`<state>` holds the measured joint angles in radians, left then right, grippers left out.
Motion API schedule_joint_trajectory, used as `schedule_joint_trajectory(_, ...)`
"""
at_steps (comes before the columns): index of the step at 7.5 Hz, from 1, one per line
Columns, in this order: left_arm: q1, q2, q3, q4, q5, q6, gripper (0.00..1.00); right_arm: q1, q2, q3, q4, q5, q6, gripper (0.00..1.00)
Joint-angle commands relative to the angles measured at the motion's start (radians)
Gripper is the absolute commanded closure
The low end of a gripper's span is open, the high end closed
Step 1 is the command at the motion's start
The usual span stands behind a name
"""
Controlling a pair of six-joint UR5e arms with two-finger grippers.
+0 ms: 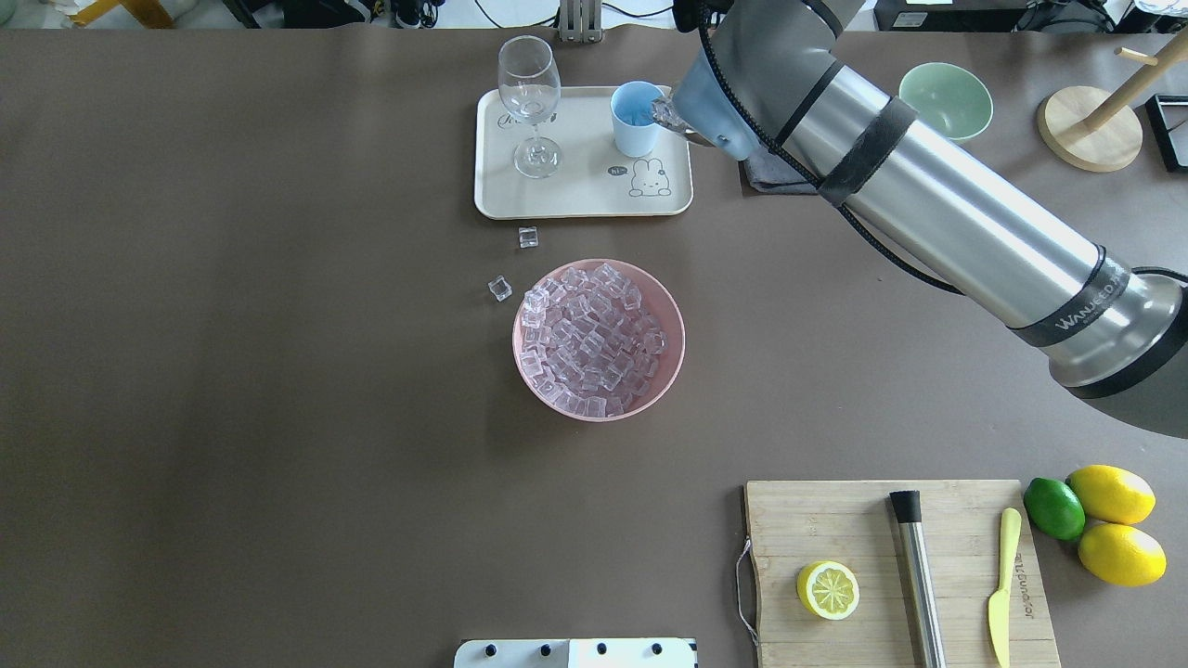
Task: Put ice in cup with scoop
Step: 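Carry the empty scoop back to its spot with the right gripper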
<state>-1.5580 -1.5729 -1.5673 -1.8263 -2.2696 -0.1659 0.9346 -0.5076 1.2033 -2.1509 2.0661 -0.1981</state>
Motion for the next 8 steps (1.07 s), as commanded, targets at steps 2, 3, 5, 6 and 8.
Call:
schedule_joint_trajectory(2, 0.004, -0.012, 0.012, -0.001, 0.001, 0.0, 0.01, 0.001, -0.044, 0.09, -0.024, -0.006, -0.018, 1.0)
schedule_joint_trajectory(3, 0.007, -0.018, 0.013, -0.002, 0.001, -0.001, 0.01, 0.025, -0.124, 0.195, -0.027, 0.011, -0.008, 1.0)
schedule_joint_trajectory(5, 0.007, -0.019, 0.013, -0.002, 0.001, -0.001, 0.01, 0.119, -0.367, 0.443, -0.023, 0.113, 0.015, 1.0)
schedule_joint_trajectory(6, 0.009, -0.021, 0.01, -0.001, 0.001, -0.001, 0.01, 0.145, -0.502, 0.582, -0.015, 0.144, 0.143, 1.0)
schedule_joint_trajectory(8, 0.009, -0.024, 0.007, -0.001, -0.001, -0.001, 0.01, 0.202, -0.764, 0.735, 0.114, 0.167, 0.354, 1.0)
